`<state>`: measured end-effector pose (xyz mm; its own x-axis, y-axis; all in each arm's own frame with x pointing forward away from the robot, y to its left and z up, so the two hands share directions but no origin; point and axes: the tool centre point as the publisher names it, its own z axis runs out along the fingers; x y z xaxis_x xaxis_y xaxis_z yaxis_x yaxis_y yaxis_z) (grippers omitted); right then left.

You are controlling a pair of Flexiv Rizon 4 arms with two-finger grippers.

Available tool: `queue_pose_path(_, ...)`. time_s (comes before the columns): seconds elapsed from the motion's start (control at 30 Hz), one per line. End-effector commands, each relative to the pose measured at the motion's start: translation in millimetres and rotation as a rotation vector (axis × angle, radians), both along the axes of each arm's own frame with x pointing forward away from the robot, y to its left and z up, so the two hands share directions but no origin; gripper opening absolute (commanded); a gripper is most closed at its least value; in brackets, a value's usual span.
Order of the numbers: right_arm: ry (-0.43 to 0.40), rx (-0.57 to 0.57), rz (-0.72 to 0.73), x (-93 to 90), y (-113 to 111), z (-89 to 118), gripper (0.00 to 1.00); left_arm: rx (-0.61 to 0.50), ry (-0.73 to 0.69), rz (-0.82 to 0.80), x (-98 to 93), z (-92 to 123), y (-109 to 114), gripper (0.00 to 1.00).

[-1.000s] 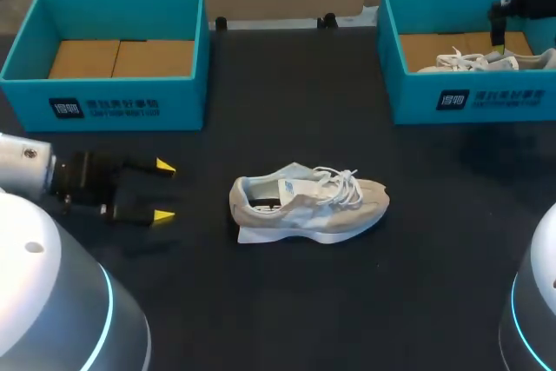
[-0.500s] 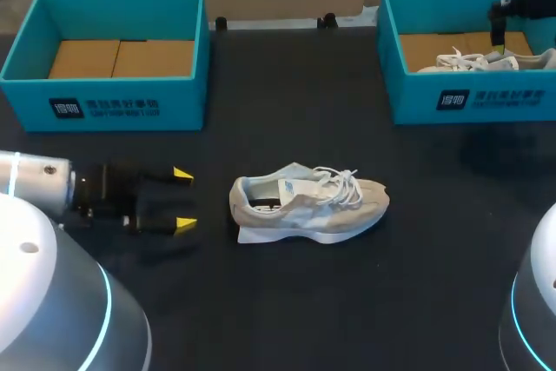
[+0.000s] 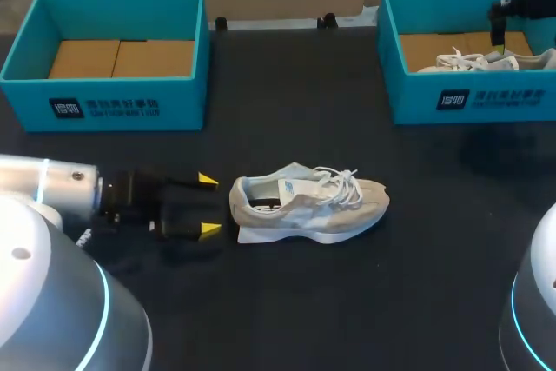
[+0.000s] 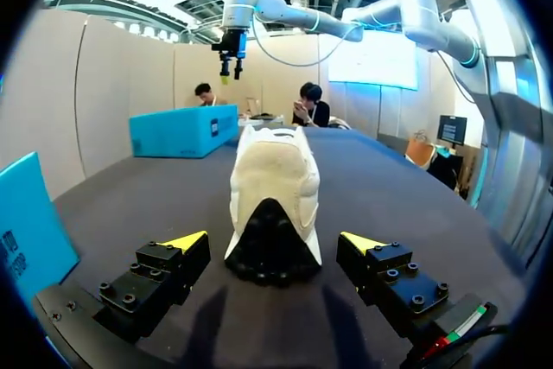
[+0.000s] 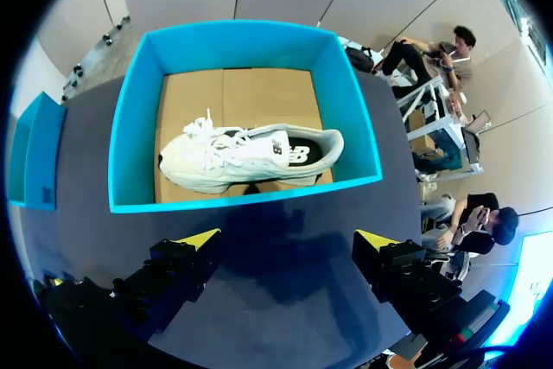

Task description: Take the shoe out of the shoebox, open the shoe tongue, remove and reinsert the insole, then place the shoe into the shoebox

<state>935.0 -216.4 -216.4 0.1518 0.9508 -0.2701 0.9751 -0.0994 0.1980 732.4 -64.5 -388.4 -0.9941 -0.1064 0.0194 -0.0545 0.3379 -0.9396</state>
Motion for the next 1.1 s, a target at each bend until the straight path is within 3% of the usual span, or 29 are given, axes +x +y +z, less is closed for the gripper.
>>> queue_pose_path(0.03,0.0,-0.001,0.0,-0.2,-0.4,0.0,1.0,0.019,0.005,-0.015,4.0,-8.0,-11.8,1.0)
queue_pose_path(0.6,0.0,-0.001,0.0,-0.2,-0.4,0.0,1.0,0.025,0.005,-0.016,3.8,-8.2,-12.3,1.0)
queue_pose_path(1.1,0.0,-0.001,0.0,-0.2,-0.4,0.0,1.0,0.062,0.003,-0.058,3.1,-18.6,-40.0,1.0)
